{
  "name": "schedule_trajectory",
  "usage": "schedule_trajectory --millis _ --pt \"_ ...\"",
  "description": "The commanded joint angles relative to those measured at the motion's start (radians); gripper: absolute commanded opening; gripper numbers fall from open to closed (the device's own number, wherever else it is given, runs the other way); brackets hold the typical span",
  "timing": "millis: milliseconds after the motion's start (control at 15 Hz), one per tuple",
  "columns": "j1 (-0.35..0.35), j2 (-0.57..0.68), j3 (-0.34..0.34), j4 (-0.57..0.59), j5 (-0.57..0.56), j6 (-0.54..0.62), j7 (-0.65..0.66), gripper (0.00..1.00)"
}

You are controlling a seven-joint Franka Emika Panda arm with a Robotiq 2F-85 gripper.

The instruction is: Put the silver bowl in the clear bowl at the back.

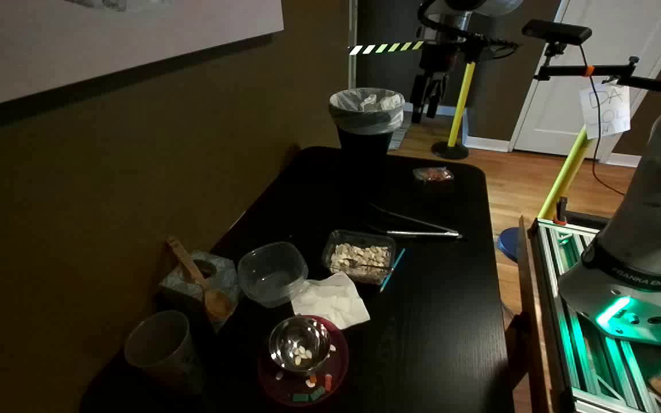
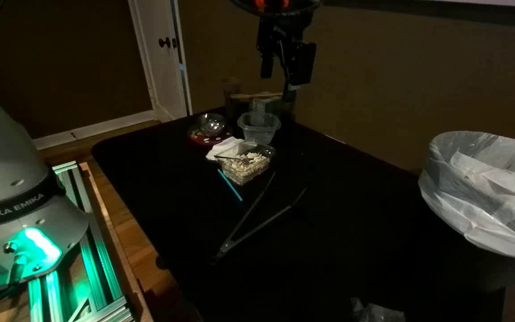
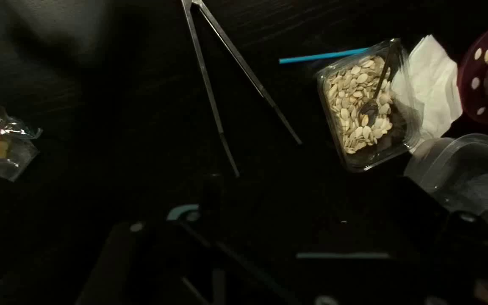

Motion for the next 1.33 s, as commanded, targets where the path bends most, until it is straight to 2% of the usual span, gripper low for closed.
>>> schedule_trajectory --millis 0,400,467,800,1067,1267 --pt "-0.024 0.002 0.022 0.002 0.007 -0.002 -0.006 1.00" --pt "-0.013 -0.005 0.030 -0.014 0.013 0.007 -0.031 1.00" --pt "-0.013 -0.012 0.062 -0.047 -0.035 0.081 0.011 1.00" --pt "0.016 0.011 0.154 -0.201 -0.081 0.323 0.031 1.00" --pt "0.092 -0.070 0.207 -0.386 -0.037 0.390 -0.066 1.00" --pt "0.197 -0.130 0.225 -0.448 0.071 0.282 -0.141 1.00"
